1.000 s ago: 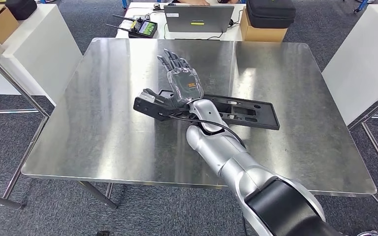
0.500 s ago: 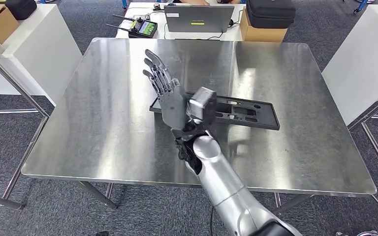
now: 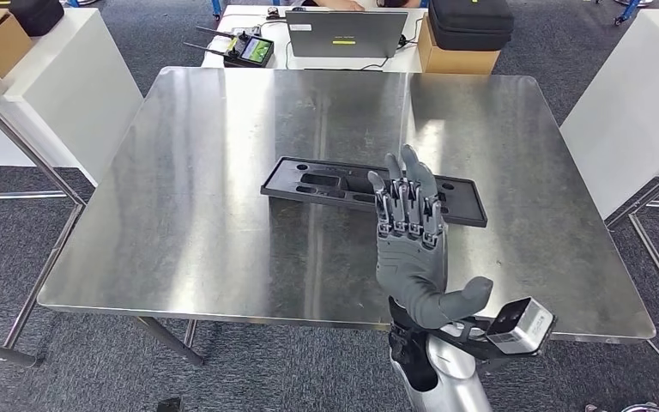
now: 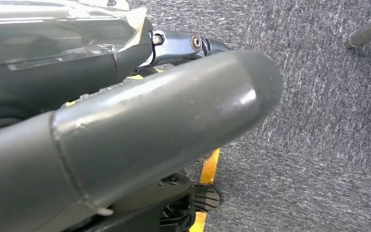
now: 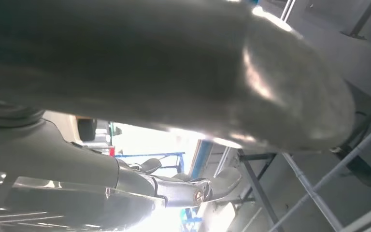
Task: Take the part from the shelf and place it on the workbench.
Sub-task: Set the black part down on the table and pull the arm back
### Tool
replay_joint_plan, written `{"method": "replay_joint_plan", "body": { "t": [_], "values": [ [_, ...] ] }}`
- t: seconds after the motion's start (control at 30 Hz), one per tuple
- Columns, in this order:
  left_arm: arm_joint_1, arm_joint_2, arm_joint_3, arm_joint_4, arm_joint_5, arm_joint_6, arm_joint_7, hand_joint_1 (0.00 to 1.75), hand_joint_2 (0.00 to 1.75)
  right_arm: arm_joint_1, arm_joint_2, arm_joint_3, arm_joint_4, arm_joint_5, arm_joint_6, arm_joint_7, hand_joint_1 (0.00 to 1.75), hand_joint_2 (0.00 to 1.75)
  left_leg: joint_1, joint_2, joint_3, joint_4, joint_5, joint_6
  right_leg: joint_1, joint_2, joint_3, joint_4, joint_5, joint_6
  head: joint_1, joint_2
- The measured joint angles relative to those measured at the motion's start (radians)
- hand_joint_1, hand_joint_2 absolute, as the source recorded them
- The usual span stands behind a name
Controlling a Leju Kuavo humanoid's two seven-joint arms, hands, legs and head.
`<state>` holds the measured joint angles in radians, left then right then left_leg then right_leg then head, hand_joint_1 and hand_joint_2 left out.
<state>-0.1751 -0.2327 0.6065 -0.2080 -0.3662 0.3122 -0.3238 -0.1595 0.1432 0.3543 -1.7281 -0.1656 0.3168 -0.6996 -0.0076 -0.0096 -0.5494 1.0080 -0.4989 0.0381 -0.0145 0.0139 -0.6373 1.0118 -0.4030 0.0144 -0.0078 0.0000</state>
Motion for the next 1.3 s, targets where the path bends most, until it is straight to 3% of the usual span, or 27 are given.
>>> {"method": "replay_joint_plan", "body": {
  "t": [0.47,0.6,0.7,0.77,0.87,0.93,0.97,1.03,1.07,1.13,1.23,1.3],
  "values": [
    [0.002,0.010,-0.005,0.000,-0.003,-0.020,-0.025,0.00,0.00,0.050,-0.016,-0.032,-0.083,0.020,-0.049,0.000,0.00,0.00,0.000,0.000,0.000,0.002,-0.001,0.001,-0.002,0.000,0.001,-0.001,0.000,0.001,0.000,0.000],
    [0.006,0.022,-0.012,0.000,-0.012,-0.029,-0.033,0.00,0.00,0.075,-0.021,-0.050,-0.103,0.021,-0.081,0.000,0.00,0.00,-0.002,-0.001,-0.002,0.009,-0.003,0.015,-0.008,0.000,0.003,-0.005,0.005,0.008,-0.001,0.000],
    [0.007,0.027,-0.019,0.000,-0.013,-0.033,-0.033,0.00,0.00,0.090,-0.020,-0.064,-0.124,0.024,-0.083,0.000,0.00,0.00,0.002,0.001,0.011,-0.019,0.019,0.029,0.000,-0.001,0.007,-0.014,0.010,0.021,0.000,0.000],
    [0.006,0.028,-0.024,0.000,-0.013,-0.037,-0.033,0.00,0.00,0.097,-0.020,-0.075,-0.133,0.027,-0.083,0.000,0.00,0.00,0.009,0.005,0.023,-0.046,0.037,0.035,0.003,-0.004,-0.012,0.033,-0.023,0.019,0.004,0.000],
    [0.007,0.030,-0.027,0.000,-0.012,-0.041,-0.032,0.00,0.00,0.109,-0.023,-0.090,-0.136,0.033,-0.084,0.000,0.00,0.00,0.011,0.008,0.021,-0.054,0.045,0.035,-0.003,-0.006,-0.076,0.199,-0.105,0.011,0.009,0.000],
    [0.009,0.032,-0.027,0.000,-0.012,-0.042,-0.031,0.00,0.00,0.118,-0.024,-0.098,-0.137,0.036,-0.084,0.000,0.00,0.00,0.012,0.009,0.018,-0.052,0.047,0.032,-0.007,-0.006,-0.085,0.247,-0.122,0.021,0.009,0.000],
    [0.009,0.032,-0.027,0.000,-0.012,-0.043,-0.032,0.00,0.00,0.120,-0.024,-0.101,-0.137,0.037,-0.085,0.000,0.00,0.00,0.013,0.009,0.016,-0.051,0.047,0.029,-0.011,-0.007,-0.068,0.230,-0.115,0.030,0.009,0.000],
    [0.009,0.033,-0.027,0.000,-0.012,-0.045,-0.032,0.00,0.00,0.121,-0.024,-0.104,-0.137,0.038,-0.085,0.000,0.00,0.00,0.016,0.008,0.011,-0.040,0.045,0.022,-0.020,-0.009,0.008,0.110,-0.080,0.050,0.009,0.000],
    [0.009,0.033,-0.027,0.000,-0.012,-0.046,-0.032,0.00,0.00,0.121,-0.024,-0.105,-0.137,0.039,-0.085,0.000,0.00,0.00,0.016,0.007,0.006,-0.031,0.041,0.015,-0.020,-0.008,0.045,0.052,-0.069,0.054,0.010,0.000],
    [0.009,0.035,-0.028,-0.001,-0.012,-0.047,-0.032,0.00,0.00,0.122,-0.024,-0.107,-0.138,0.039,-0.085,0.000,0.00,0.00,0.014,0.005,-0.006,-0.013,0.035,0.002,-0.018,-0.004,0.081,-0.009,-0.062,0.045,0.009,0.000],
    [0.009,0.038,-0.028,-0.002,-0.009,-0.047,-0.033,0.00,0.00,0.123,-0.022,-0.110,-0.139,0.039,-0.085,0.000,0.00,0.00,0.018,0.003,-0.015,-0.002,0.033,-0.011,-0.016,-0.001,0.076,-0.005,-0.060,0.022,0.008,0.000],
    [0.009,0.039,-0.028,-0.002,-0.004,-0.047,-0.032,0.00,0.00,0.122,-0.020,-0.111,-0.139,0.038,-0.085,0.000,0.00,0.00,0.023,0.004,-0.034,0.043,-0.002,-0.019,-0.018,-0.002,0.073,-0.007,-0.055,0.010,0.006,0.000]
  ]
}}
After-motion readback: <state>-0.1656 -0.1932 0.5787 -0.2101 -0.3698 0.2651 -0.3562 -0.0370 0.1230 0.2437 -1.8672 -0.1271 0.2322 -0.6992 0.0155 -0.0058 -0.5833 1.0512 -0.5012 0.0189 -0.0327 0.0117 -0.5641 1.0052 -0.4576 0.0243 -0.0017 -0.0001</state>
